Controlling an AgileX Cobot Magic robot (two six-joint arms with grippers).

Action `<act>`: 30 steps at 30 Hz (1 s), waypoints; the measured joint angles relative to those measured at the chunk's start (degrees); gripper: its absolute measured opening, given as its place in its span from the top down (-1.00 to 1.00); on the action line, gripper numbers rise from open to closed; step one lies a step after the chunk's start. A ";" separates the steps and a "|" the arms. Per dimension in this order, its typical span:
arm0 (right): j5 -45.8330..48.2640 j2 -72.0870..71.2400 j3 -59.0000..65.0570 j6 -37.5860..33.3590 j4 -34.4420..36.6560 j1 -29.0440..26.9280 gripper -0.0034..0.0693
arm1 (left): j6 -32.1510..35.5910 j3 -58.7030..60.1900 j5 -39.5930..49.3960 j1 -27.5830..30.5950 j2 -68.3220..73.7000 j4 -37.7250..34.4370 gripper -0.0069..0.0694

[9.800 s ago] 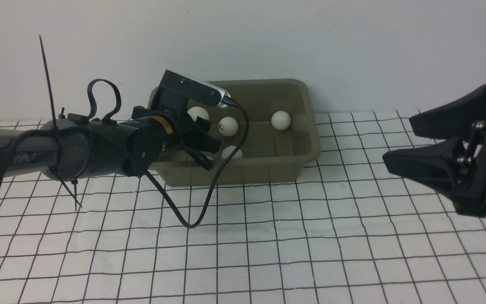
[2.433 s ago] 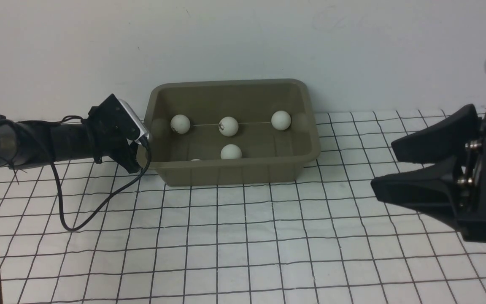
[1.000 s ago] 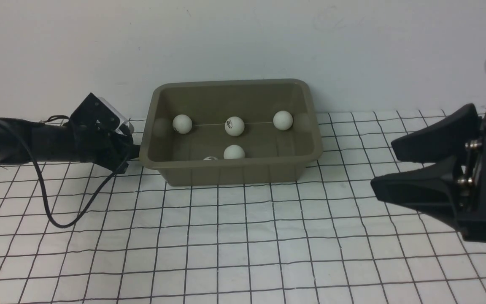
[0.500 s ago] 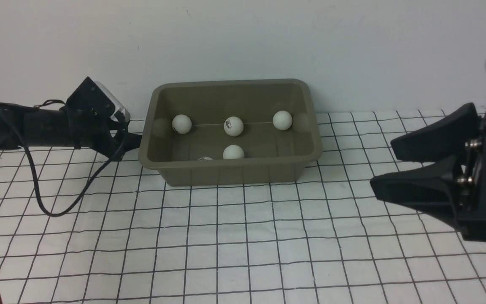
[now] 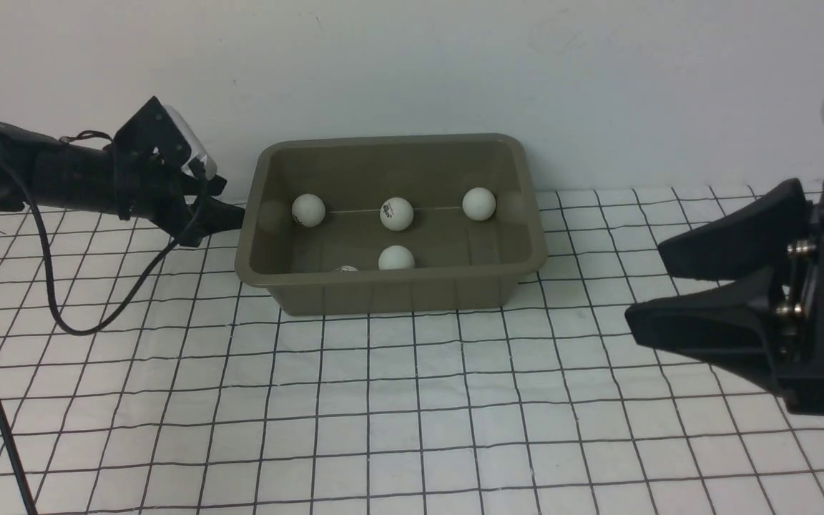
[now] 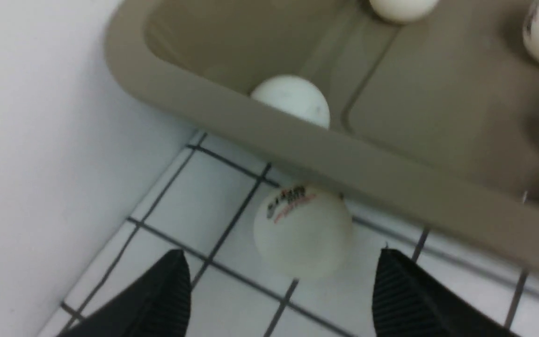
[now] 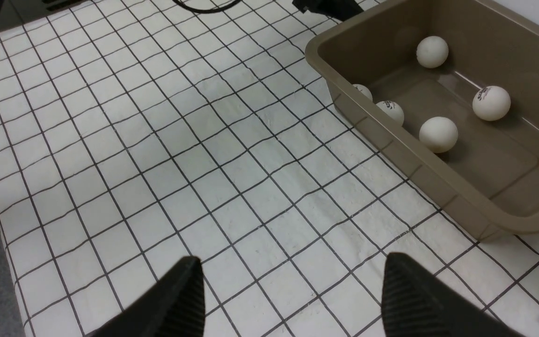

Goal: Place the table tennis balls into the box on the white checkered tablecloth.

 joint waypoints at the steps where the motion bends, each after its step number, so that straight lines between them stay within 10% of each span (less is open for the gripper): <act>1: 0.05 0.00 0.00 0.00 0.00 0.00 -0.36 | 1.36 0.01 -0.37 0.00 0.18 1.16 -0.41; 30: 0.25 0.00 0.00 0.05 0.00 0.00 -0.36 | 10.34 -0.11 -4.77 -3.51 2.74 -2.31 -0.41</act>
